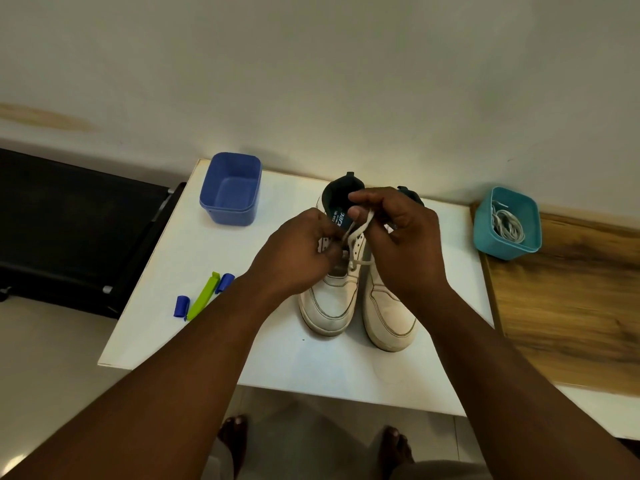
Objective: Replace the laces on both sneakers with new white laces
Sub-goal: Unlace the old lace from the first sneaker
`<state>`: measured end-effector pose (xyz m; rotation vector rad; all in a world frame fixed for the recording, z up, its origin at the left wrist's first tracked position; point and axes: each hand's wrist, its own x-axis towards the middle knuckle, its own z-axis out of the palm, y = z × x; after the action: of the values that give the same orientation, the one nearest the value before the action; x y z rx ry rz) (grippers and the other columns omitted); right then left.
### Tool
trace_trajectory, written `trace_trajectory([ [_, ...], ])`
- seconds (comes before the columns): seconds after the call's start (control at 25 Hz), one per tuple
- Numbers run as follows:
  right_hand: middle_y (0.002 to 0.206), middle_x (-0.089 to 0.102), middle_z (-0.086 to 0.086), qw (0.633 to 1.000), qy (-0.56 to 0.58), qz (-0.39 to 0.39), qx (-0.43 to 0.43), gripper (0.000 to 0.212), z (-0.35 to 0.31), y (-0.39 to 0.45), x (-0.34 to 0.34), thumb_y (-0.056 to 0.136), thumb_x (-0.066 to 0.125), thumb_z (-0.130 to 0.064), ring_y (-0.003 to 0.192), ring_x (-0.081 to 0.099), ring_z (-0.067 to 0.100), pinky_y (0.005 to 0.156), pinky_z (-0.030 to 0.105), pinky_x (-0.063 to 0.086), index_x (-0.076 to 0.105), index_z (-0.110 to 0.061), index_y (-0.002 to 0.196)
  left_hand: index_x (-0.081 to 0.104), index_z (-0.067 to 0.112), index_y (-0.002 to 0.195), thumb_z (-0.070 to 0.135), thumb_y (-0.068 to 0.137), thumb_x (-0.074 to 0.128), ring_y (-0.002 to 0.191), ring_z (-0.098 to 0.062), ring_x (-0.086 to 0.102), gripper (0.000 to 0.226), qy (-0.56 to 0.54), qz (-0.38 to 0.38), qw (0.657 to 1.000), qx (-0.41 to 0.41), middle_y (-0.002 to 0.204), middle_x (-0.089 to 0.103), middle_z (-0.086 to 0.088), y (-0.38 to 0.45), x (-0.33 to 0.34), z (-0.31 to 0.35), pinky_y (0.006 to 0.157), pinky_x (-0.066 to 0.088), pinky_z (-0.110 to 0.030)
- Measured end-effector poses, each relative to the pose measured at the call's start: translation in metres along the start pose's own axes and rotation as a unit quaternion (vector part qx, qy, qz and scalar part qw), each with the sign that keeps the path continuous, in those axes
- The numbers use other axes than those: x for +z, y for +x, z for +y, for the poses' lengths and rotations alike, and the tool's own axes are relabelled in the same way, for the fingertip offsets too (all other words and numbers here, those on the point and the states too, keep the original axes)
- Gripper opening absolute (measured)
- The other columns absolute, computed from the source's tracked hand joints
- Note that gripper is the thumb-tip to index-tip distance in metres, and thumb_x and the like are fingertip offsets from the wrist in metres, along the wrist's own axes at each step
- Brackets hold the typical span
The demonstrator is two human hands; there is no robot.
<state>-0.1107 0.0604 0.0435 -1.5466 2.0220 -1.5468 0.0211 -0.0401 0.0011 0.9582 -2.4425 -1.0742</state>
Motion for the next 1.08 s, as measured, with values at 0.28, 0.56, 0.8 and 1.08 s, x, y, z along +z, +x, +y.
trace_trajectory([
  [0.28, 0.093, 0.070, -0.015, 0.991, -0.013, -0.061, 0.115, 0.030, 0.013, 0.003, -0.003, 0.094, 0.072, -0.008, 0.080, 0.065, -0.004, 0.071, 0.012, 0.049, 0.070, -0.019, 0.121, 0.075, 0.018, 0.114, 0.031, 0.099, 0.063, 0.088, -0.010, 0.066, 0.023, -0.091, 0.214, 0.970, 0.068, 0.096, 0.073, 0.001, -0.001, -0.012, 0.013, 0.082, 0.054, -0.024],
  [0.56, 0.083, 0.074, -0.003, 0.976, -0.084, -0.179, 0.086, 0.023, 0.022, -0.012, 0.012, 0.084, 0.060, -0.007, 0.076, 0.070, 0.013, 0.073, 0.038, 0.059, 0.069, -0.029, 0.086, 0.067, 0.032, 0.118, 0.013, 0.096, 0.066, 0.100, 0.005, 0.065, 0.028, -0.214, 0.124, 0.963, 0.110, 0.104, 0.067, 0.023, -0.003, -0.003, 0.020, 0.087, 0.049, -0.009],
  [0.8, 0.076, 0.070, -0.004, 0.984, -0.025, -0.055, 0.166, 0.016, 0.025, 0.006, -0.005, 0.099, 0.065, -0.012, 0.065, 0.064, 0.004, 0.057, 0.016, 0.046, 0.073, -0.021, 0.088, 0.066, 0.030, 0.130, 0.021, 0.098, 0.063, 0.120, -0.018, 0.057, 0.033, 0.044, 0.061, 0.997, -0.004, 0.141, 0.049, 0.001, 0.002, 0.006, -0.002, 0.098, 0.048, -0.024],
  [1.08, 0.101, 0.073, 0.003, 0.951, 0.231, -0.173, 0.110, 0.019, 0.029, 0.014, -0.039, 0.092, 0.063, -0.005, 0.096, 0.069, 0.018, 0.082, 0.029, 0.053, 0.074, -0.018, 0.099, 0.077, 0.037, 0.102, 0.046, 0.085, 0.075, 0.143, -0.029, 0.026, 0.020, 0.160, 0.040, 0.986, -0.003, 0.157, 0.036, -0.002, -0.005, 0.011, 0.003, 0.109, 0.031, -0.046],
])
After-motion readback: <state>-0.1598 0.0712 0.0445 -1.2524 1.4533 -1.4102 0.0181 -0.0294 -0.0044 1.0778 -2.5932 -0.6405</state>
